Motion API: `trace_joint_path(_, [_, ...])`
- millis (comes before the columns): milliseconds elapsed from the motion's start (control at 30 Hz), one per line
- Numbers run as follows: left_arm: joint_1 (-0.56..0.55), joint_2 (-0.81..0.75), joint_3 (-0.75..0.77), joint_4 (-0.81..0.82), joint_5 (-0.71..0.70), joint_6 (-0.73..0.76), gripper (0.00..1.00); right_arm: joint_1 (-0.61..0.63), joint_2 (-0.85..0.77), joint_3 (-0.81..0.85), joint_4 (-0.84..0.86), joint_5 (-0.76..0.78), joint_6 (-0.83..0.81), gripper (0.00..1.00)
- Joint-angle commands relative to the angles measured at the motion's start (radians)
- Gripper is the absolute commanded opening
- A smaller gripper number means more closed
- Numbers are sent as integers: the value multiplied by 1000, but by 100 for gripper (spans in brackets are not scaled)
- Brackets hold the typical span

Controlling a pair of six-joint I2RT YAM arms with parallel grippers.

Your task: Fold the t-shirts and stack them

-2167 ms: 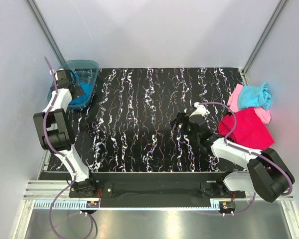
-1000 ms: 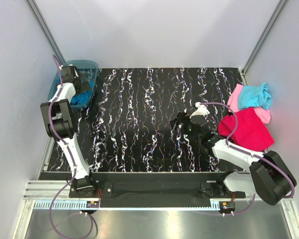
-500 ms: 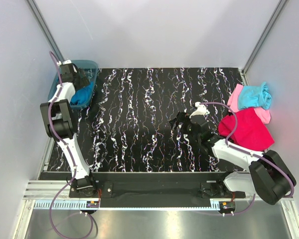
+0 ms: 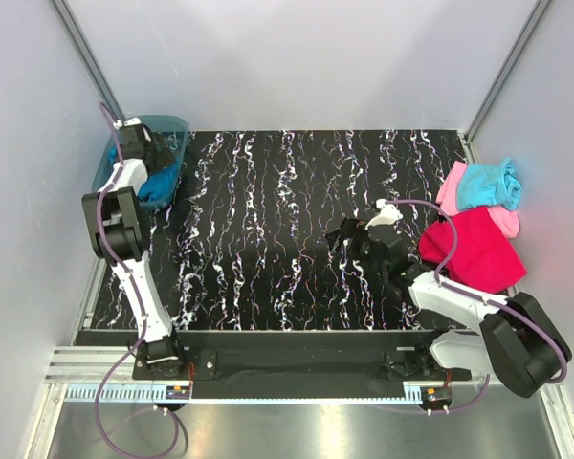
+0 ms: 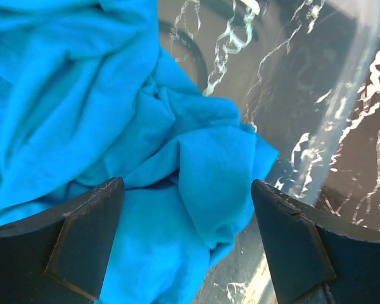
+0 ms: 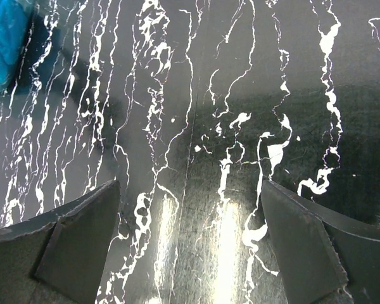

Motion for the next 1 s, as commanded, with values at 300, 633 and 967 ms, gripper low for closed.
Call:
trace_joint_path(300, [-3,70,87,45,57,-26,61,-6,-35,-19,98,-26,-15,100])
trace_joint_path(633, [-23,-49,14,100,31,-64,0,-6,-3,-7,109,-53,-16,100])
trace_joint_path(967, [-121,-336,-45,185,71,-213,0,-6,9,-2,114,-73,-15,100])
